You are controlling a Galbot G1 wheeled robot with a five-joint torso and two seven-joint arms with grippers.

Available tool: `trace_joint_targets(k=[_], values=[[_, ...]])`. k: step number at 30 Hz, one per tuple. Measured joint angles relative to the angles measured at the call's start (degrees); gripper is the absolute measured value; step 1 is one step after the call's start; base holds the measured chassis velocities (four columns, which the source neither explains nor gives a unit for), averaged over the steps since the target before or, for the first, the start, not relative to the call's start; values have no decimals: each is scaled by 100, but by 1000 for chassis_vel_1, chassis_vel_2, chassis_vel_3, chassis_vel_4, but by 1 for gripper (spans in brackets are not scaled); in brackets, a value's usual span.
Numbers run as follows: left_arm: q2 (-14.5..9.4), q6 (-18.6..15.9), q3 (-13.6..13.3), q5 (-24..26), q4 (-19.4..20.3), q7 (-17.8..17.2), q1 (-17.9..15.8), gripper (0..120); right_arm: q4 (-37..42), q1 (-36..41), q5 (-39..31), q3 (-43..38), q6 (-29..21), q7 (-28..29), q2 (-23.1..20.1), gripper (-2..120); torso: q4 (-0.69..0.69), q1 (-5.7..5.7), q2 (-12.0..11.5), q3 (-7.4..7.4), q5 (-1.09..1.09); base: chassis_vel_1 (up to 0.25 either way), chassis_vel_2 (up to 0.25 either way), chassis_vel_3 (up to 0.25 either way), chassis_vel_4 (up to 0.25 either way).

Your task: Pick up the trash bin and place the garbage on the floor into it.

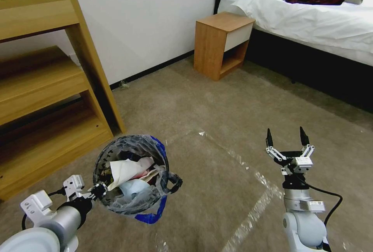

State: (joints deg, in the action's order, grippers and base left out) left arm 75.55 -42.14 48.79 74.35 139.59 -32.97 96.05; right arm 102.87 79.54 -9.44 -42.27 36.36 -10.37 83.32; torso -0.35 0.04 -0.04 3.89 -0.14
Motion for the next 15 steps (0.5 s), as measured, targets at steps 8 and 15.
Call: trace_joint_targets(k=[8,15], values=[[13,0,-15,62,-36,-90,-54,0,-61,-38,38,31,22,3,17,100,-1,0,0,-1,1,-237,229,225,-221],[30,1,-19,133,-38,-194,-93,0,-87,-55,75,65,31,3,43,100,-1,0,0,-1,0,-231,233,224,-221]])
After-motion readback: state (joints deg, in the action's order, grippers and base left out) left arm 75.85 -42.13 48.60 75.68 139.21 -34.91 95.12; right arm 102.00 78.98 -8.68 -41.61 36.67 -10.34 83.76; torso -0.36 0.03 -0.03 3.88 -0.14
